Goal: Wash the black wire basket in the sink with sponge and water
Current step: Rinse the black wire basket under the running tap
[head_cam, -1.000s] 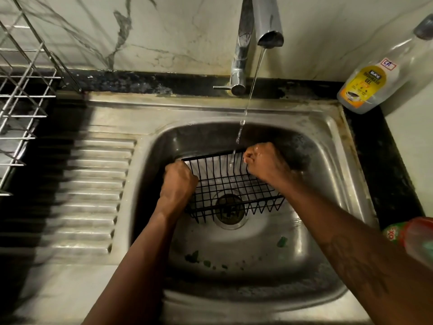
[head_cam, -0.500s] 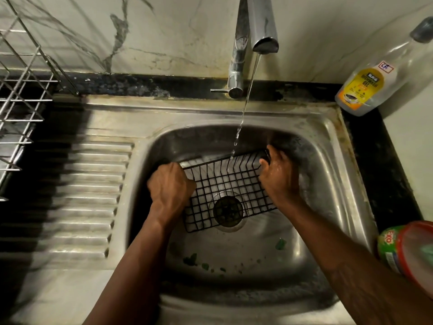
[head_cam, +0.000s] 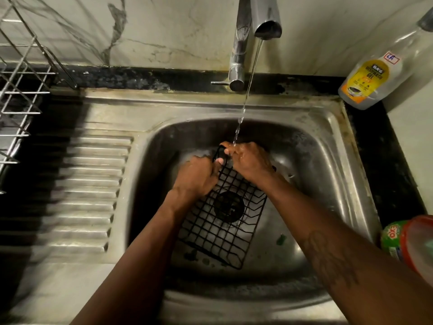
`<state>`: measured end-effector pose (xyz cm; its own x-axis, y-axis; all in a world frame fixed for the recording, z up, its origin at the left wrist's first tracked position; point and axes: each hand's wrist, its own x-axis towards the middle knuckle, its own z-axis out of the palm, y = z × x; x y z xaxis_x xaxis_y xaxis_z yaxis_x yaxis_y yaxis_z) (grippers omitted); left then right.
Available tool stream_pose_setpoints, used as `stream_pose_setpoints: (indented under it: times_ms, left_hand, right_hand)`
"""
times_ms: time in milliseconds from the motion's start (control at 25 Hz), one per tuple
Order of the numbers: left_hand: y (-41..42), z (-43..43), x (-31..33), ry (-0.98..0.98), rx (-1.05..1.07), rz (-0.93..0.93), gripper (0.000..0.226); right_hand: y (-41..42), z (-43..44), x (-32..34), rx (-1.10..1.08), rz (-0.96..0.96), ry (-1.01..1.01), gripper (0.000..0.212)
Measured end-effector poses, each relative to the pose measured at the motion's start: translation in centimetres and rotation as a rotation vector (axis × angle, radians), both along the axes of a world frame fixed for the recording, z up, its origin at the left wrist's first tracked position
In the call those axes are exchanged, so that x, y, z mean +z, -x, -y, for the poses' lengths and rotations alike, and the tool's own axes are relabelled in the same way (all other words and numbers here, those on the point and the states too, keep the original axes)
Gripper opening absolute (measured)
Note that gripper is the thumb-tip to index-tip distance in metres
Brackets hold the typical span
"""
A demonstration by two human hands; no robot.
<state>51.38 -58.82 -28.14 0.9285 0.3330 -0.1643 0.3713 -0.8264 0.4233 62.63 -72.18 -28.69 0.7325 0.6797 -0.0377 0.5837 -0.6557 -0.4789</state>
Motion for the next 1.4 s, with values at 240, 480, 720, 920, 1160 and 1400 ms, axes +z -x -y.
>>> stream_pose_setpoints:
  times_ms: [240,480,720,920,1160,1400]
  left_hand:
    - [-0.4,0.9,-2.0,0.022,0.044,-0.040,0.013]
    - [-0.2,0.0,-0.4,0.113,0.245,-0.083,0.020]
    - [0.4,1.2,0.1,0.112,0.212,-0.063,0.021]
    - [1.2,-1.0,0.7,0.105,0.342,-0.116,0.019]
    - [1.5,-2.0,1.1,0.088,0.395,-0.065,0.027]
    - [1.2,0.0,1.4,0.103,0.336,-0.087,0.021]
  right_hand:
    - [0.9,-1.7,0.4,0.125,-0.101,0.010,0.023]
    - [-1.6,1.0,1.1,0.123,-0.151,0.224,0.027]
    - [1.5,-3.3,1.6,0.178,-0.073,0.248,0.020]
    - [1.0,-3.9,2.1,0.155,-0.041,0.307,0.023]
    - [-1.8,-0.5,2.6,0.091,-0.080,0.414,0.013]
    - [2.3,-4.7,2.1,0.214,-0.104,0.241,0.026]
